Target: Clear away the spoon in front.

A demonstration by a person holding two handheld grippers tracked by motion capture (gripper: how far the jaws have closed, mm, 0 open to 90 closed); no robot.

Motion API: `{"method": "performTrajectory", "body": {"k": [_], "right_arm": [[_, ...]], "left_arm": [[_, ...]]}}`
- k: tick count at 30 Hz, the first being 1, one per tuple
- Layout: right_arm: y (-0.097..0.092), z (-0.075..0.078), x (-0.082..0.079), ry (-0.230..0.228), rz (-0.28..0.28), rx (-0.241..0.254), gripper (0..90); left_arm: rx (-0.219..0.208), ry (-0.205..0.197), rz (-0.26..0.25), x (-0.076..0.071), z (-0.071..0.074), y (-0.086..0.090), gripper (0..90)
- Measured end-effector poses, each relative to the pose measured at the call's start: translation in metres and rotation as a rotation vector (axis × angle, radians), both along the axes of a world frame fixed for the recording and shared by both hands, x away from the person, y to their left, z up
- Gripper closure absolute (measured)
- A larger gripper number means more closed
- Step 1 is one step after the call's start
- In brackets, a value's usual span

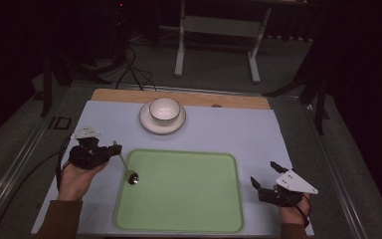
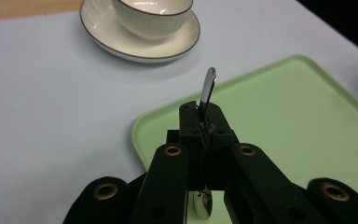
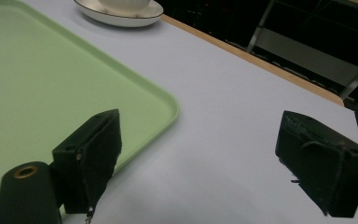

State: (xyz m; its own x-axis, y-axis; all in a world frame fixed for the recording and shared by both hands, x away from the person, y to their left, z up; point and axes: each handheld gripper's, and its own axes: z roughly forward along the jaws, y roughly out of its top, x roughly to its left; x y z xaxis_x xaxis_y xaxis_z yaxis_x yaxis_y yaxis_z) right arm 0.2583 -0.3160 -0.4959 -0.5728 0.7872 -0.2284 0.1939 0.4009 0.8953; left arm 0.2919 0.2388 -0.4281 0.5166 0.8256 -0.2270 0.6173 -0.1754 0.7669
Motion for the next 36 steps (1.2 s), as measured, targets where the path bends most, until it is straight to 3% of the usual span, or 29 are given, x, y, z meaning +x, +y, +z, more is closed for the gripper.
{"method": "performTrajectory", "body": {"k": [6, 10, 25, 30, 36], "right_arm": [[0.0, 0.0, 0.0, 0.005, -0.002, -0.004, 14.0], [-0.001, -0.002, 0.0, 0.009, -0.005, -0.001, 14.0], [-0.001, -0.003, 0.002, 0.021, -0.006, -0.004, 14.0], [-0.001, -0.003, 0.003, 0.021, -0.001, -0.01, 14.0], [0.0, -0.003, 0.002, 0.023, 0.006, -0.016, 14.0]], "left_arm": [[-0.024, 0.014, 0.014, 0.009, -0.008, 0.003, 87.6], [-0.038, 0.032, -0.017, 0.01, -0.017, -0.003, 86.4], [-0.013, 0.083, -0.045, 0.017, -0.046, -0.018, 81.8], [-0.05, 0.076, -0.056, 0.013, -0.061, -0.021, 81.1], [-0.038, 0.06, -0.064, 0.011, -0.072, -0.025, 79.4]]}}
